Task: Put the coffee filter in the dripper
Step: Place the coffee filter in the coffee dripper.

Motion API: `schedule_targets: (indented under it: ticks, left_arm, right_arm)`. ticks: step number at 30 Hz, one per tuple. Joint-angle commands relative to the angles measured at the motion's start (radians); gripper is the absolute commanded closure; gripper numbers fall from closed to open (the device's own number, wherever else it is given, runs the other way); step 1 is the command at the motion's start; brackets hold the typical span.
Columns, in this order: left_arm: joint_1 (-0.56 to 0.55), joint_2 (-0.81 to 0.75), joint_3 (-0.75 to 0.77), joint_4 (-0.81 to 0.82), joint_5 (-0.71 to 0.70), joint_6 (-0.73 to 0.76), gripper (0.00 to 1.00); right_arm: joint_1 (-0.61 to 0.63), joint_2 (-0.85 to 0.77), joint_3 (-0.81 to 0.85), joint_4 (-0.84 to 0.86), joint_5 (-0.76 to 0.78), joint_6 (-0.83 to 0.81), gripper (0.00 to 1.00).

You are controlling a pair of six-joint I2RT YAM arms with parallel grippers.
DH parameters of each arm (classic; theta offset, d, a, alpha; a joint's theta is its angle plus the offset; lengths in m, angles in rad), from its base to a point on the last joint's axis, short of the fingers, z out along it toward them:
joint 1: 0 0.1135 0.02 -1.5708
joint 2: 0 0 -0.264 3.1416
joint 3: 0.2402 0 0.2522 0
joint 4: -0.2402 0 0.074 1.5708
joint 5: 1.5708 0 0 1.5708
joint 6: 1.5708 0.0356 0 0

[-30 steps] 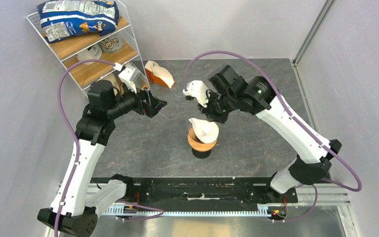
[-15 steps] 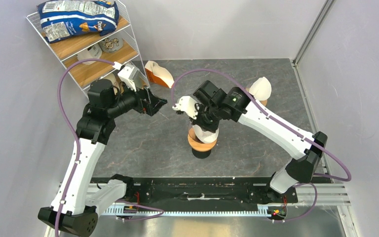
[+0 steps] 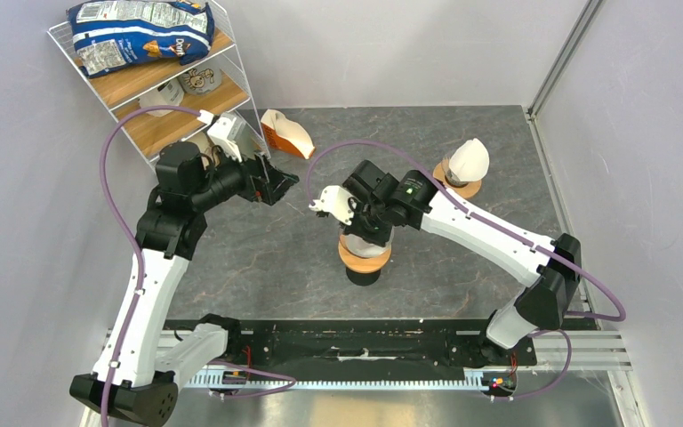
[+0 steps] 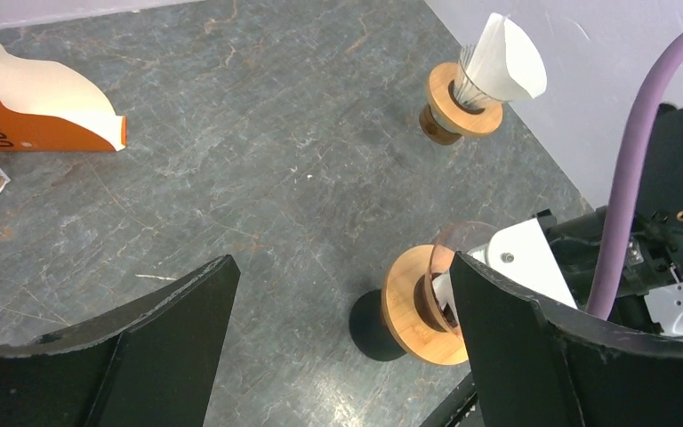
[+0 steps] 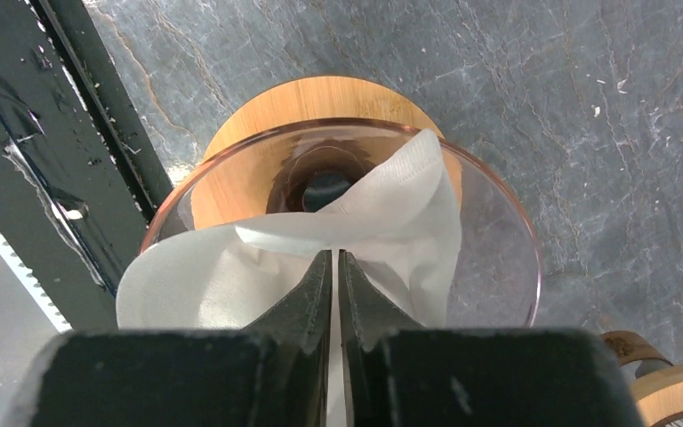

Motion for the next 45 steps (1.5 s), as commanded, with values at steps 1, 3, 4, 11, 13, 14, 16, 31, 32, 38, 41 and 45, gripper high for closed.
schedule_targets:
  ticks: [1, 3, 4, 11, 13, 14, 16, 31, 32, 38, 41, 45]
  left_arm:
    - [0.016, 0.002, 0.057, 0.059, -0.02, -0.058, 0.03]
    - [0.018, 0.01, 0.067, 0.059, -0.023, -0.059, 0.03]
    - [0.021, 0.012, 0.069, 0.06, -0.025, -0.059, 0.03]
    - [0.032, 0.017, 0.075, 0.065, -0.024, -0.06, 0.03]
    - [0.032, 0.017, 0.072, 0.067, -0.024, -0.059, 0.03]
    - [0.032, 0.017, 0.07, 0.067, -0.023, -0.059, 0.03]
    - [0.034, 0.018, 0.068, 0.068, -0.021, -0.057, 0.03]
    - [0.039, 0.012, 0.043, 0.089, -0.023, -0.078, 0.02]
    - [0.041, 0.013, 0.043, 0.09, -0.023, -0.084, 0.02]
    - [0.046, 0.014, 0.041, 0.097, -0.02, -0.097, 0.02]
    - [0.047, 0.018, 0.042, 0.099, -0.018, -0.097, 0.02]
    - [0.047, 0.024, 0.045, 0.103, -0.015, -0.097, 0.02]
  right_arm:
    - [0.004, -0.009, -0.017, 0.054, -0.027, 0.012, 0.83]
    - [0.004, -0.005, -0.019, 0.053, -0.026, 0.015, 0.76]
    - [0.004, -0.004, -0.024, 0.053, -0.02, 0.019, 0.74]
    - [0.003, -0.008, -0.058, 0.063, -0.026, 0.039, 0.61]
    - [0.003, -0.008, -0.062, 0.062, -0.022, 0.037, 0.62]
    - [0.002, -0.009, -0.062, 0.062, -0.018, 0.036, 0.62]
    - [0.0, -0.009, -0.051, 0.062, -0.016, 0.035, 0.62]
    - [-0.002, 0.004, -0.038, 0.096, 0.009, 0.026, 0.82]
    - [-0.002, 0.005, -0.048, 0.102, 0.01, 0.027, 0.82]
    - [-0.002, 0.004, -0.084, 0.124, -0.015, 0.021, 0.82]
    - [-0.003, 0.006, -0.09, 0.129, -0.011, 0.017, 0.82]
    - [-0.008, 0.003, -0.092, 0.128, -0.01, 0.015, 0.81]
